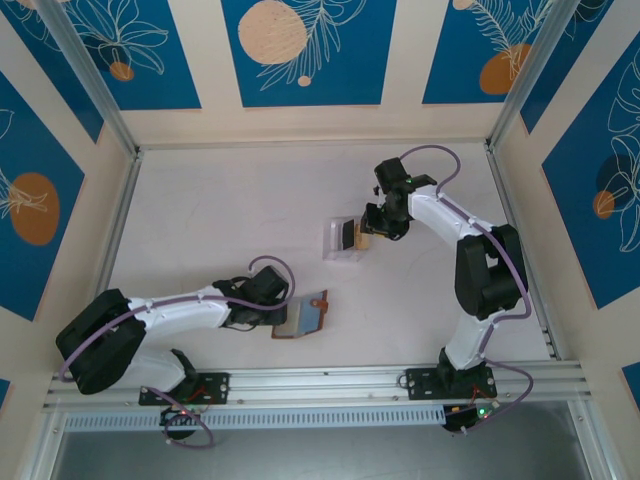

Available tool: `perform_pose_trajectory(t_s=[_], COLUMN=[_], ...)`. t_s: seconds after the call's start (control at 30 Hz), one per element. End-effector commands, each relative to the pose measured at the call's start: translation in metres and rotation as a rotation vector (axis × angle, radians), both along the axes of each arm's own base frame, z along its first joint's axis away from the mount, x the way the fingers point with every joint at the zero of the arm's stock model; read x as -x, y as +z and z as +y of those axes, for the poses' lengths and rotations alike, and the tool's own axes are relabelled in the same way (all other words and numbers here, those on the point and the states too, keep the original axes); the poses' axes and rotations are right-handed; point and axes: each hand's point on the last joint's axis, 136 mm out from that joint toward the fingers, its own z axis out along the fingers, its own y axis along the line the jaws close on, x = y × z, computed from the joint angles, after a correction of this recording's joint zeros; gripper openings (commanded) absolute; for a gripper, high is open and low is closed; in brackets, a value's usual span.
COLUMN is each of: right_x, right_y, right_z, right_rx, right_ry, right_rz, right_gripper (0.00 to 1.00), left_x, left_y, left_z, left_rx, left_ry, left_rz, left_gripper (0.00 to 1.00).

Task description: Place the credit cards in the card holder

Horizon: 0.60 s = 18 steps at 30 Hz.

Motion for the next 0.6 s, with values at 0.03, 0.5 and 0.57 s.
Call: perform_pose_trajectory(t_s=[0.03,0.5,0.57], right_x=[-0.006,-0.007,-0.007], right_y=[-0.005,-0.013,-0.011], right_z=[0.011,0.009,0.008], right_rx=[-0.026,-0.022,-0.016], right_ry=[0.021,0.026,0.027], right_rz=[0.012,0.018,0.015], right_gripper=[0.36,0.19,0.15], left_x=[0.016,0.016,0.016], left_y=[-0.047,-0.048,-0.048], left_z=[0.004,0.003,0.003], left_rx=[-0.02,-0.023,-0.022], left_ry=[-0.012,-0.014,-0.014], left_rz=[0.078,0.08,0.079], left_gripper=[0.45,0.45,0.45])
